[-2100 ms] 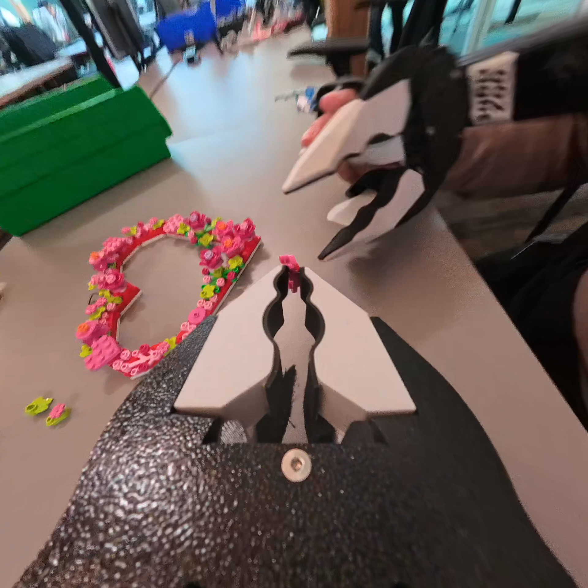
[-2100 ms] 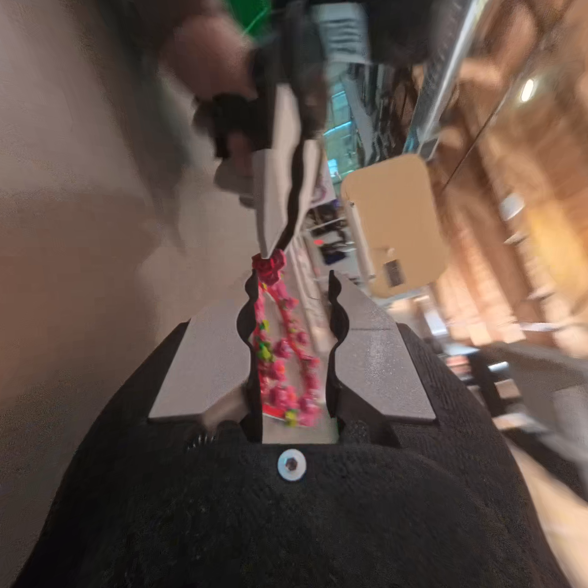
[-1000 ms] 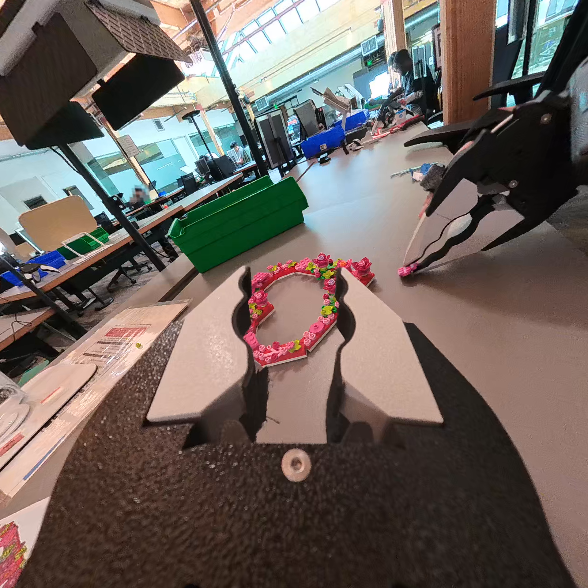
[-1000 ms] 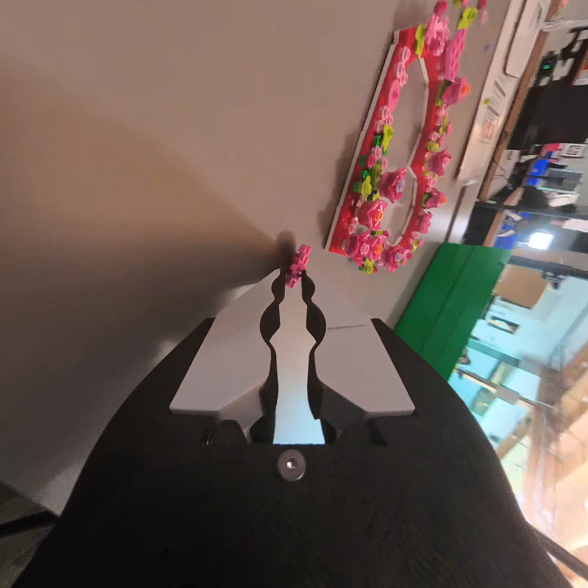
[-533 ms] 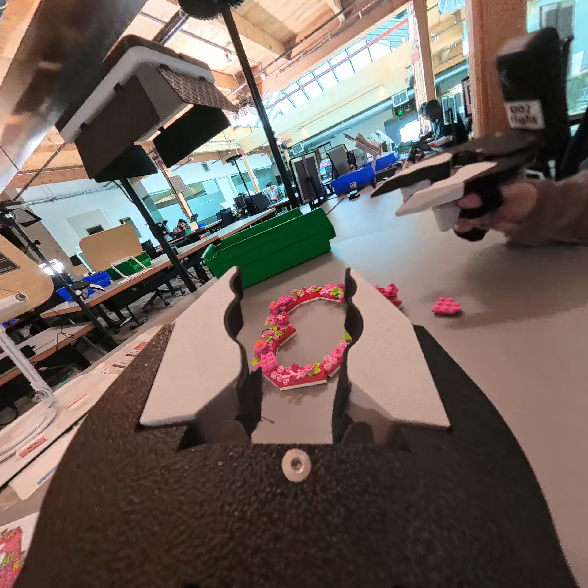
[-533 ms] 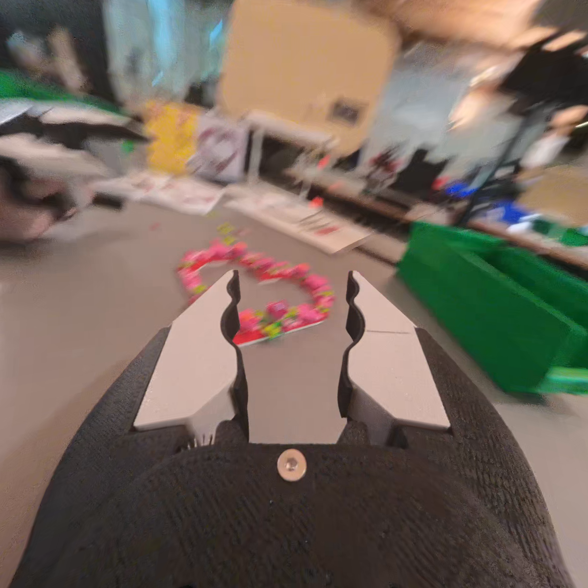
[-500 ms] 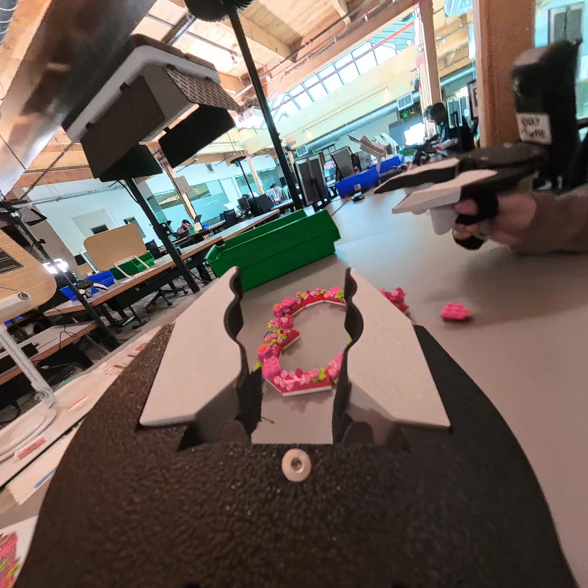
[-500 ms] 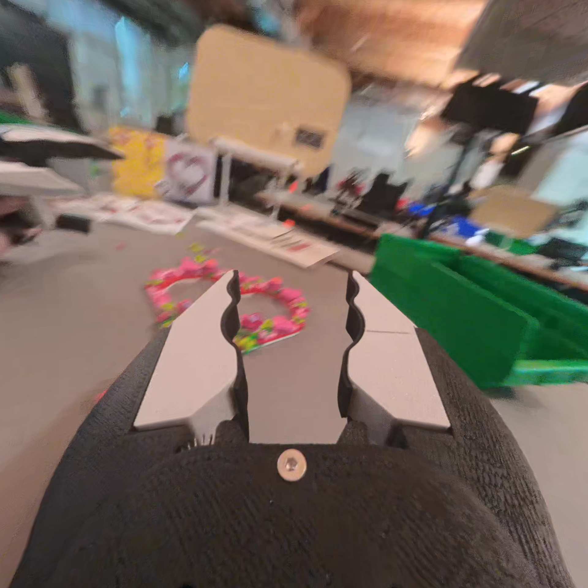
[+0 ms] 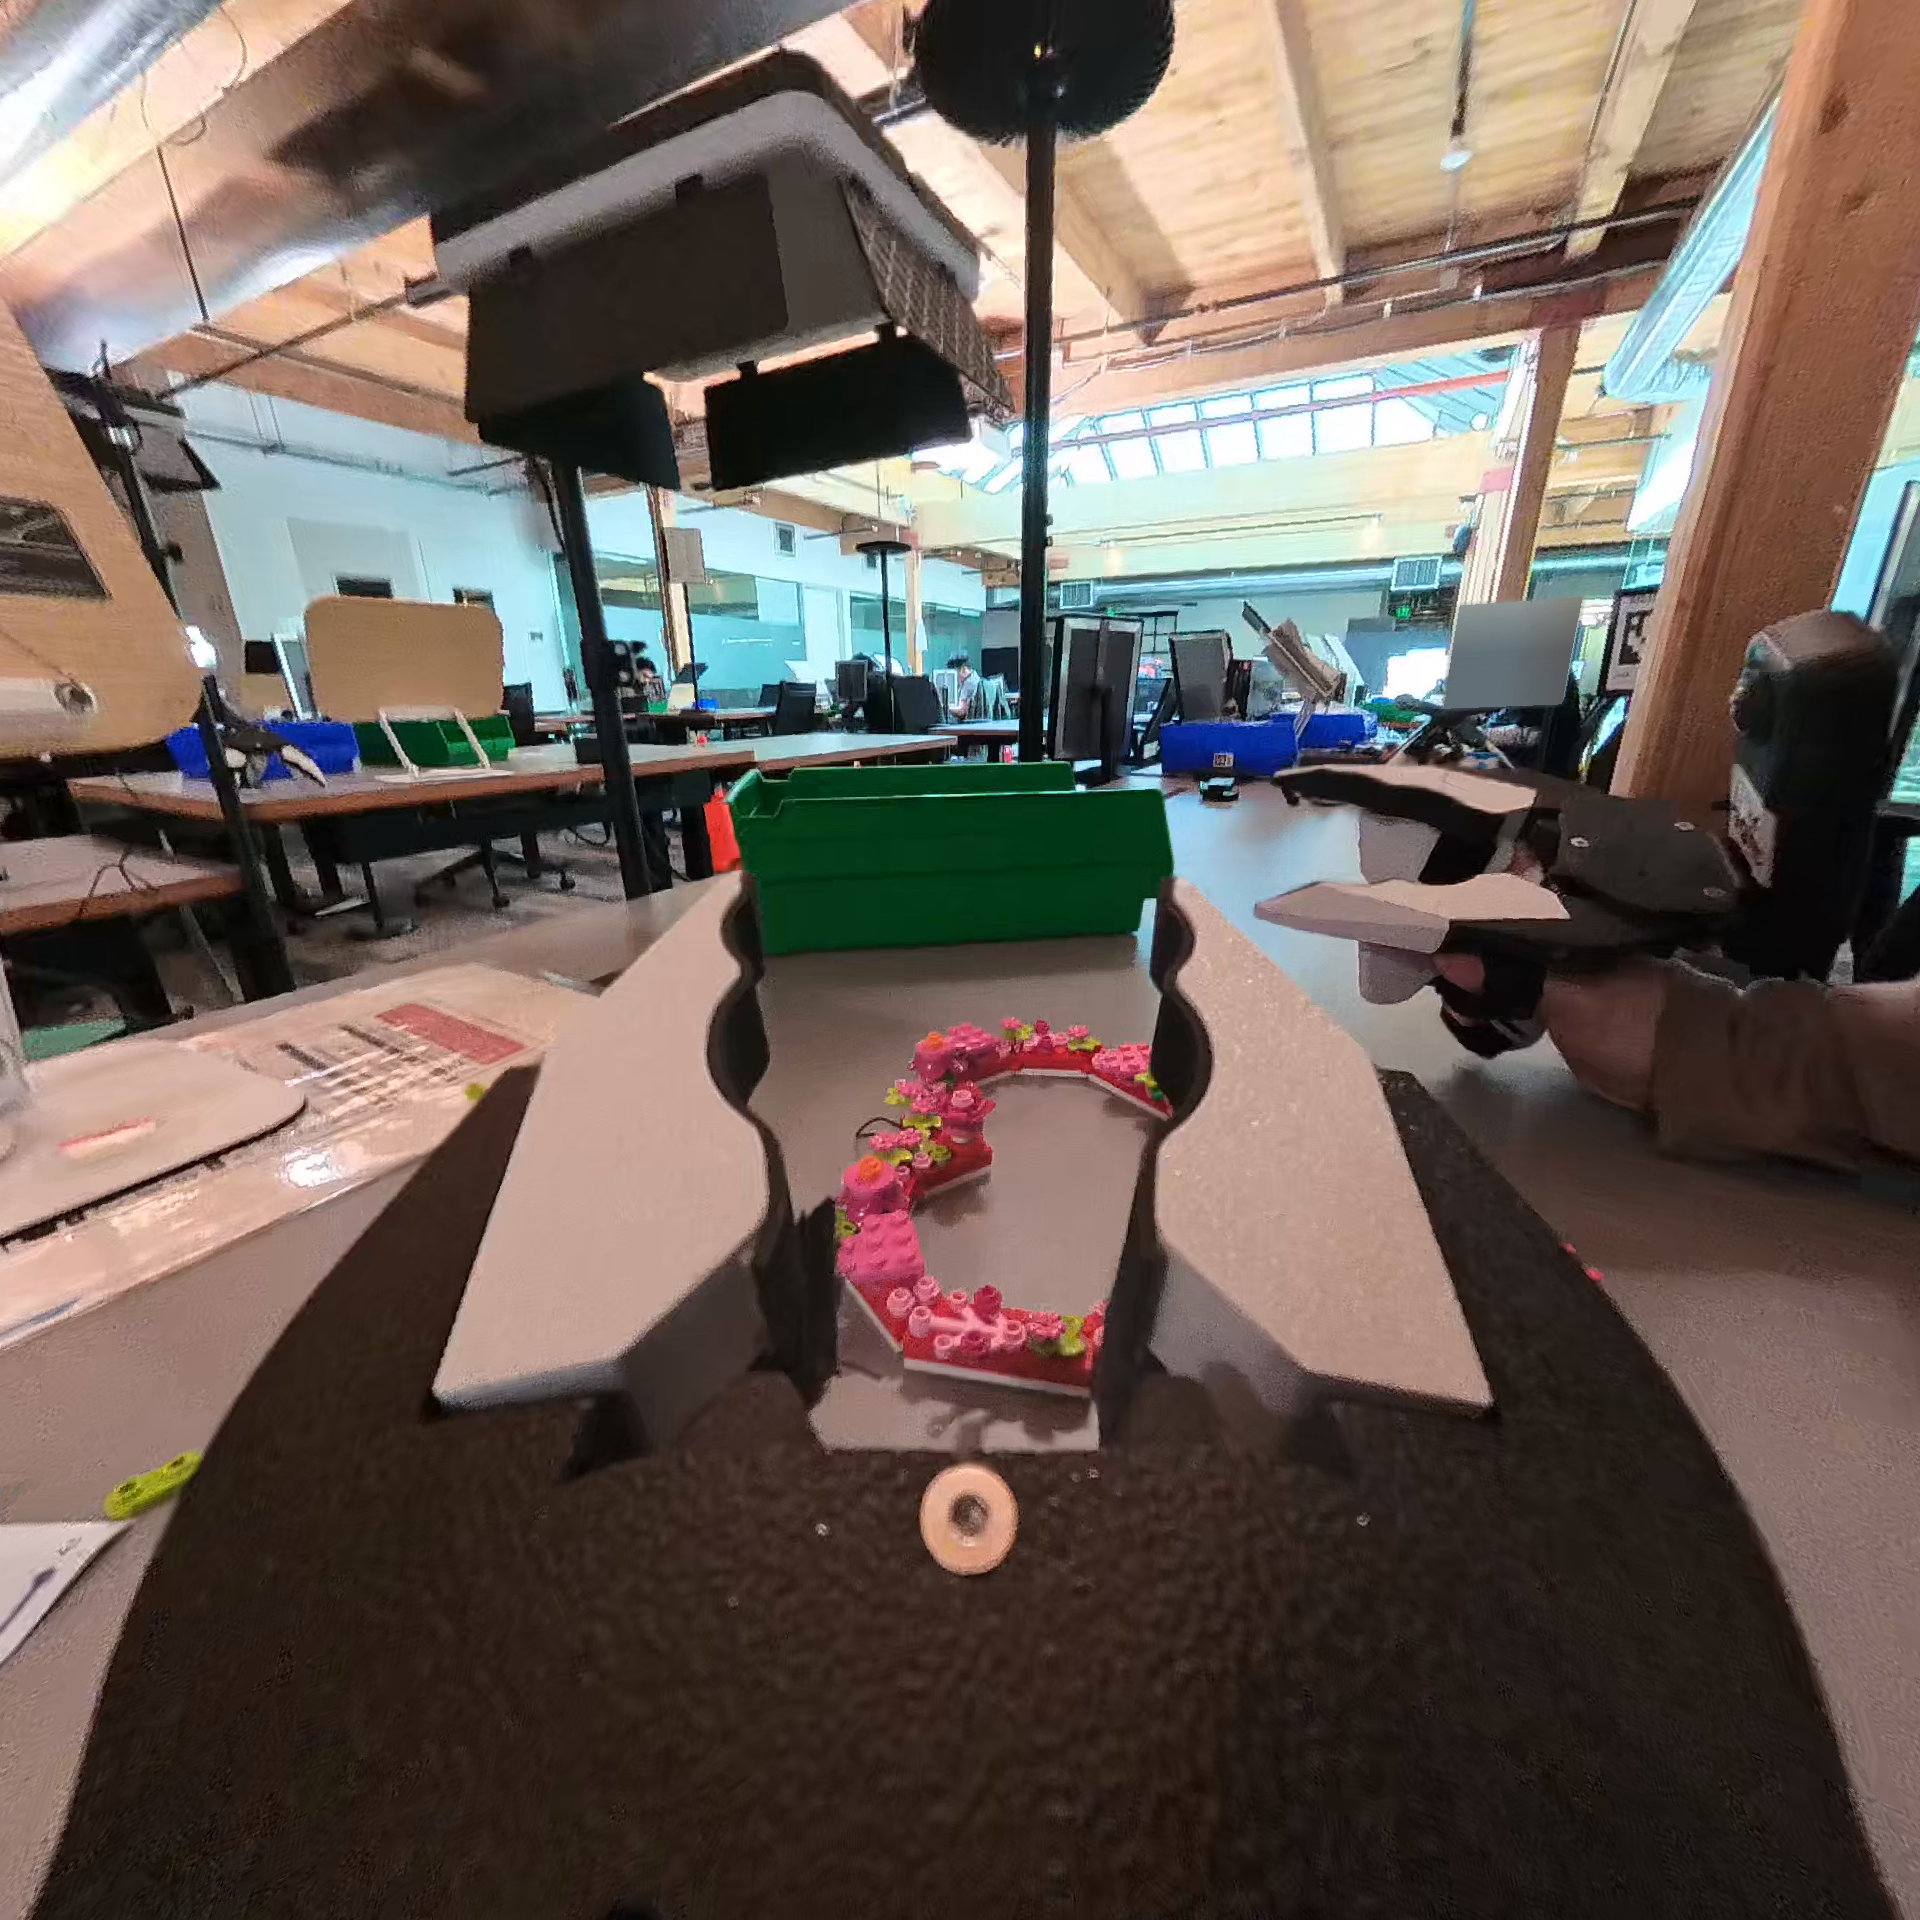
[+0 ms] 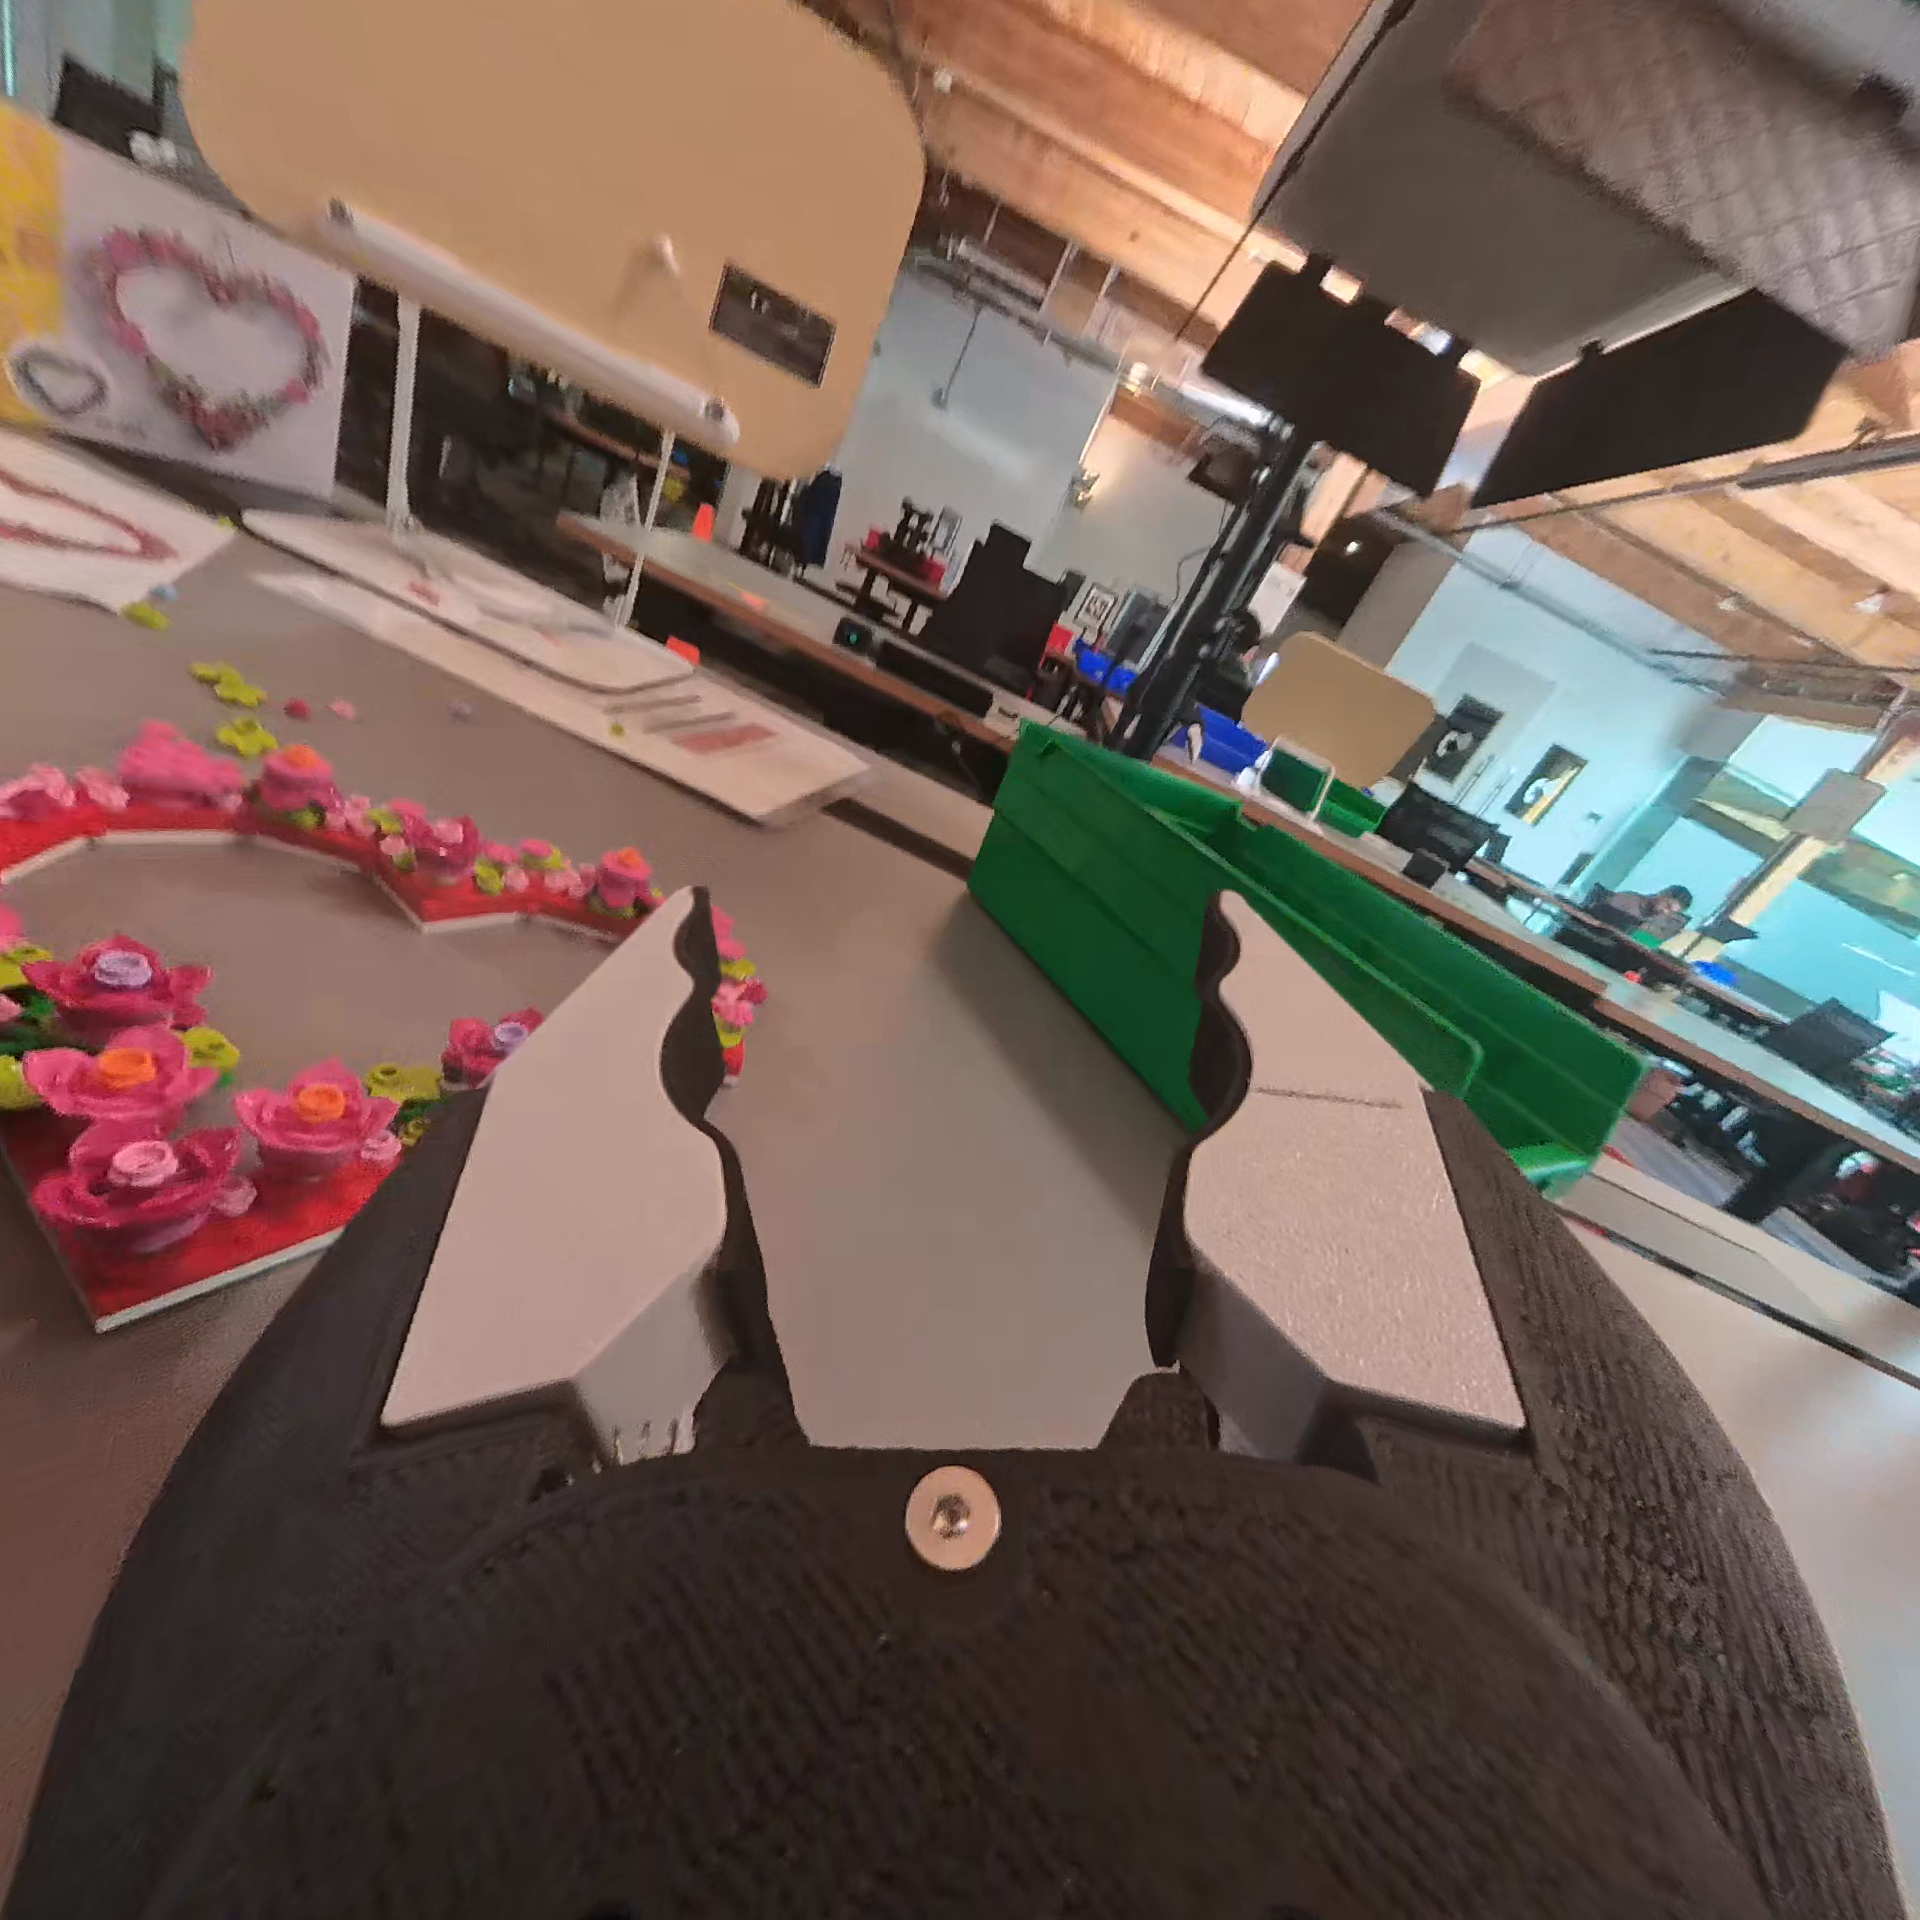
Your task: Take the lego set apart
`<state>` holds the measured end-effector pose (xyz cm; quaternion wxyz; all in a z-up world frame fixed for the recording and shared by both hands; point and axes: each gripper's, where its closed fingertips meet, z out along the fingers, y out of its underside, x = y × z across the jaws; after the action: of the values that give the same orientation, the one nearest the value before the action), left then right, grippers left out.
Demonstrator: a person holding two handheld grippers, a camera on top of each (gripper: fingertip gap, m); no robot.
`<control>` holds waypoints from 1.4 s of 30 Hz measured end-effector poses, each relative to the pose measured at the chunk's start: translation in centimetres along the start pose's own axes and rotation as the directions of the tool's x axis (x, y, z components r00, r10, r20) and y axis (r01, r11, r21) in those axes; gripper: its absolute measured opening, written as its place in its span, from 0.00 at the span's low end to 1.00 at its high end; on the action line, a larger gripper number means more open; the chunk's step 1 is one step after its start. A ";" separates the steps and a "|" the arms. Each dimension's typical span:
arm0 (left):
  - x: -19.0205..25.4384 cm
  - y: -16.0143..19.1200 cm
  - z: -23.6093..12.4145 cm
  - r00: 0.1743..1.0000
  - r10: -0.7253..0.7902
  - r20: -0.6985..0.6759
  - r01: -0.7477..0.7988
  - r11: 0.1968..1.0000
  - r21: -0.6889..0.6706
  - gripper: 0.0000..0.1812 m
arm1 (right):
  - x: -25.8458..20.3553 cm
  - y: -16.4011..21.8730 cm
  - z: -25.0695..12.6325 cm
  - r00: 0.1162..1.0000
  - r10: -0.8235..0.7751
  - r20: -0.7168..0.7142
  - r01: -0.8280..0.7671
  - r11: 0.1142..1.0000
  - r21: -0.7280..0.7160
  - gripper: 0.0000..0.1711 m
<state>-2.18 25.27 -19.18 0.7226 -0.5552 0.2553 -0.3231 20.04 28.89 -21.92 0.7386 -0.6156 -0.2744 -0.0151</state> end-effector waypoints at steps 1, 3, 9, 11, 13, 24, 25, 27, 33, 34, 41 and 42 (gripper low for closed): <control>-0.2 -0.1 -0.1 1.000 -0.010 0.006 0.010 1.000 0.005 0.40 | -0.4 0.4 0.3 1.000 -0.001 0.020 0.002 1.000 -0.025 0.56; -0.1 -0.3 -0.3 1.000 -0.029 -0.001 0.029 0.999 0.019 0.39 | -0.6 0.9 0.5 1.000 -0.015 0.026 0.017 0.998 -0.055 0.57; 0.3 0.1 -0.1 0.999 -0.037 -0.026 0.037 0.999 -0.005 0.39 | -1.8 0.8 0.6 0.995 -0.074 0.068 0.078 0.996 -0.054 0.57; 0.5 0.3 -0.1 0.999 -0.041 -0.033 0.040 0.999 -0.019 0.40 | -2.5 0.3 0.4 0.992 -0.076 0.096 0.078 0.997 -0.026 0.59; 0.8 0.4 -0.1 0.999 -0.027 -0.044 0.026 0.999 -0.030 0.40 | -2.6 -0.5 0.0 0.993 -0.085 0.087 0.085 0.996 0.007 0.61; 1.9 0.4 -0.4 0.997 0.057 -0.047 -0.059 0.997 -0.049 0.38 | 2.1 -3.0 0.7 0.994 0.025 -0.110 -0.006 0.984 0.177 0.53; 2.0 0.4 -0.5 0.997 0.051 -0.051 -0.053 0.998 -0.046 0.38 | 2.6 -3.1 1.9 0.992 0.031 -0.124 -0.006 0.979 0.203 0.53; 2.1 0.4 -0.5 0.997 0.029 -0.067 -0.032 0.999 -0.043 0.38 | 3.6 -3.3 4.4 0.986 0.056 -0.155 -0.016 0.968 0.252 0.53; 1.9 1.3 0.5 0.994 -0.049 -0.094 0.043 0.997 -0.065 0.37 | 3.8 -2.9 6.7 0.995 0.046 -0.090 -0.020 0.963 0.269 0.53; 1.8 1.4 0.7 0.993 -0.063 -0.097 0.056 0.996 -0.070 0.37 | 3.7 -2.9 6.2 0.996 0.049 -0.076 -0.026 0.961 0.274 0.52; 0.8 0.3 -1.5 1.000 -0.016 0.012 0.017 0.999 -0.034 0.36 | 4.2 -3.0 4.0 0.992 0.111 -0.064 -0.090 0.957 0.275 0.51; 0.9 0.3 -1.7 1.000 -0.009 0.027 0.010 0.999 -0.040 0.36 | 4.1 -3.1 3.7 0.991 0.115 -0.062 -0.094 0.956 0.277 0.51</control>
<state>-2.80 23.60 -19.93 0.7130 -0.5752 0.2495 -0.3140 20.96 32.81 -17.04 0.8264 -0.5203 -0.2120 0.0379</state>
